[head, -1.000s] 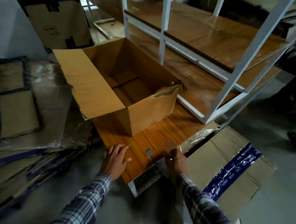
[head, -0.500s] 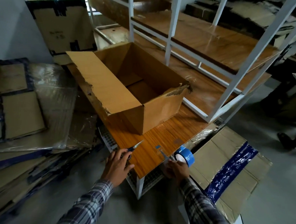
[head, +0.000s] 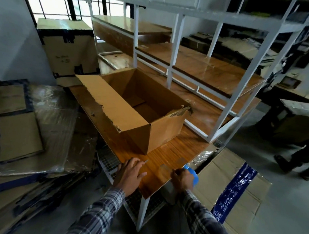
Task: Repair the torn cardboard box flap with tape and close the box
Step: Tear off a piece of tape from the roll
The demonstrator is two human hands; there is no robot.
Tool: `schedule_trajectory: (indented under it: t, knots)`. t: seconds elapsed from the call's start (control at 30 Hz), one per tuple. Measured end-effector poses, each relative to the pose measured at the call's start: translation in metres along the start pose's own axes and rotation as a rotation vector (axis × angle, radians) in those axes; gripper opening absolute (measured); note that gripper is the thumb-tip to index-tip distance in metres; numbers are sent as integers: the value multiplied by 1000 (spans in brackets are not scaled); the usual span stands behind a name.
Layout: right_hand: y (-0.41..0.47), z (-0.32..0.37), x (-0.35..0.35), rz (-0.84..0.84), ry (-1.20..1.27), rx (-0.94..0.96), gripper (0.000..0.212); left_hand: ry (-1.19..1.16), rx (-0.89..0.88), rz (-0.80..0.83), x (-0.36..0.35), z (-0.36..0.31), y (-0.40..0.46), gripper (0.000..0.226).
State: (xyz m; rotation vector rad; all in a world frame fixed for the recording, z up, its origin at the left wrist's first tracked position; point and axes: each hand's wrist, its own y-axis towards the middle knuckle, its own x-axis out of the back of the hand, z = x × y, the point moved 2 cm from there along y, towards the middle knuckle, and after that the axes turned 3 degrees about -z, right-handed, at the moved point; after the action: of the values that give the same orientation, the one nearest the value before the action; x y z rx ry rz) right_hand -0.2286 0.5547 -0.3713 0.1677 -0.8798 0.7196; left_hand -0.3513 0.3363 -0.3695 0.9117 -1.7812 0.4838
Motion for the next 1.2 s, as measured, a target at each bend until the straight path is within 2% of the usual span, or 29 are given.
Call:
schedule_trajectory:
  t: [0.07, 0.13, 0.27, 0.37, 0.5, 0.63, 0.83, 0.93, 1.03, 1.1, 1.2]
  knots:
    - [-1, 14, 15, 5, 115, 87, 32, -106, 36, 23, 4, 2, 0, 35]
    - [-10, 35, 39, 108, 307, 162, 32, -282, 157, 75, 13, -5, 0, 47]
    - [-31, 66, 88, 373, 483, 229, 39, -908, 483, 275, 35, -38, 2, 100]
    - [-44, 71, 113, 443, 570, 267, 38, -1216, 558, 452, 41, -63, -1, 94]
    - [-59, 71, 134, 555, 731, 263, 35, -1317, 466, 627, 51, -100, -7, 99]
    - [-70, 71, 152, 615, 928, 221, 36, -1512, 394, 675, 53, -124, -12, 99]
    - [-75, 74, 163, 666, 1138, 178, 36, -1748, 363, 636, 64, -142, -22, 69]
    - [-75, 80, 165, 704, 1191, 190, 47, -1833, 390, 602, 71, -148, -22, 50]
    - [-76, 90, 167, 693, 1220, 210, 33, -1881, 370, 565, 75, -151, -20, 50]
    - [-73, 92, 168, 684, 1214, 209, 35, -1883, 383, 559, 80, -155, -19, 45]
    - [-69, 98, 172, 715, 1195, 211, 38, -1866, 427, 591, 83, -158, -19, 53]
